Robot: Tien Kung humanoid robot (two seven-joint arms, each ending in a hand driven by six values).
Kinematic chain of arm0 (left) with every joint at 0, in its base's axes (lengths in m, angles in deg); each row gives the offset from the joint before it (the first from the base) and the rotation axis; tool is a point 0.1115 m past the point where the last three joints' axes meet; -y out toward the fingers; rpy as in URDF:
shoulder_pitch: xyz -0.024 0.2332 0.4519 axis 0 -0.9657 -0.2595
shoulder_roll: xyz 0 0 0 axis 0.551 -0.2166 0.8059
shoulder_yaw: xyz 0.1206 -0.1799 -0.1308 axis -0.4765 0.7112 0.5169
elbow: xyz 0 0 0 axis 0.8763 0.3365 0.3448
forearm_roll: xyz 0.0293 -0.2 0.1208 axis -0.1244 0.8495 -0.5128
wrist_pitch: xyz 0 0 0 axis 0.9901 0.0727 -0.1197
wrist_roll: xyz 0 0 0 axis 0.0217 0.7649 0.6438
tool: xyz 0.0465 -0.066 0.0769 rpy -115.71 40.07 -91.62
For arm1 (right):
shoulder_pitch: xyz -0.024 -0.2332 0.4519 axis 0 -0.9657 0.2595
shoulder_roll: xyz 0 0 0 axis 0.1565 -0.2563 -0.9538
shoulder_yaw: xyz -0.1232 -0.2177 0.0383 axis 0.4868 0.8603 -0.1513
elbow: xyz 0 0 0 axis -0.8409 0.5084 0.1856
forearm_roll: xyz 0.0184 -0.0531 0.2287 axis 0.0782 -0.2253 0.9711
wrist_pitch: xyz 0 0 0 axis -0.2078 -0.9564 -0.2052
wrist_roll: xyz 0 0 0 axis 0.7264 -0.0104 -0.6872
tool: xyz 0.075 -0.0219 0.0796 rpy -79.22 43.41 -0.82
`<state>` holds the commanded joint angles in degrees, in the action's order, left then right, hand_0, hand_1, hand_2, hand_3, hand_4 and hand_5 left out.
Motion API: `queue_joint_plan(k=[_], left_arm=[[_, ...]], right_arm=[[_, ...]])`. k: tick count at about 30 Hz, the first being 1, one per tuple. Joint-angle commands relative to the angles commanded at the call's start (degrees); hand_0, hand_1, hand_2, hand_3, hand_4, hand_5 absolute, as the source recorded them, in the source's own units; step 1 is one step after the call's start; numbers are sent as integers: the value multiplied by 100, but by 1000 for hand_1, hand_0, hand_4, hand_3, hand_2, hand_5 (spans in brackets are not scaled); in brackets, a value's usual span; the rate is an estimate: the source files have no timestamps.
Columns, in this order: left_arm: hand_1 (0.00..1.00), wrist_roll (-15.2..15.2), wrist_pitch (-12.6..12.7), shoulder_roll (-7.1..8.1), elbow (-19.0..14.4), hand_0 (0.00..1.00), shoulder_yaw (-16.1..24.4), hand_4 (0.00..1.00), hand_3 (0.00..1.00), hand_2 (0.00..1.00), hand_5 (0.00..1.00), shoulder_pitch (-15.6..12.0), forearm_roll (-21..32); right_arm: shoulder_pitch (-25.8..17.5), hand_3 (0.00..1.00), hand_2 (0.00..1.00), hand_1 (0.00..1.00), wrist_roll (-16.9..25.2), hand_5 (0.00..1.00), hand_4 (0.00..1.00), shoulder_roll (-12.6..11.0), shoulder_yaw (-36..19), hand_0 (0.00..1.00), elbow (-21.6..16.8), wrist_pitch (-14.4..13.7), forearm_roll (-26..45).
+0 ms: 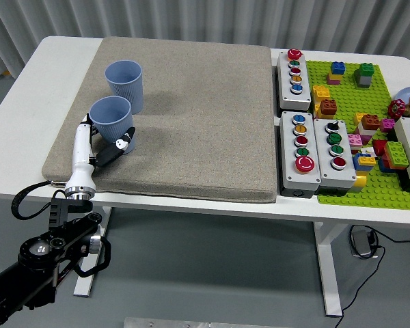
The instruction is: Pick cup pour cup place
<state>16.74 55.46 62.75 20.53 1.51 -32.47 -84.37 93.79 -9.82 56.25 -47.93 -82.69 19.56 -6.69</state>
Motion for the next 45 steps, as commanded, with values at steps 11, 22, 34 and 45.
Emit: queue_joint_plan(k=[11, 22, 34, 45], left_arm=[[714, -24, 0, 13, -53, 667, 23, 915, 837, 836, 452, 6, -132], [764, -145, 0, 0, -69, 704, 63, 922, 877, 885, 449, -79, -325], [928, -441, 0, 0, -173, 858, 278, 985, 998, 998, 499, -208, -878], [967, -549, 0, 39, -374, 923, 478, 998, 998, 998, 538, -446, -1145]], right_arm=[[33, 573, 552, 594, 0, 68, 2, -3, 20, 673, 0, 0, 40], [21, 573, 552, 594, -7, 70, 2, 3, 12, 673, 0, 0, 23], [13, 573, 552, 594, -3, 68, 2, -1, 25, 673, 0, -3, 35], [-46, 570, 550, 593, -8, 64, 2, 0, 7, 671, 0, 4, -19]])
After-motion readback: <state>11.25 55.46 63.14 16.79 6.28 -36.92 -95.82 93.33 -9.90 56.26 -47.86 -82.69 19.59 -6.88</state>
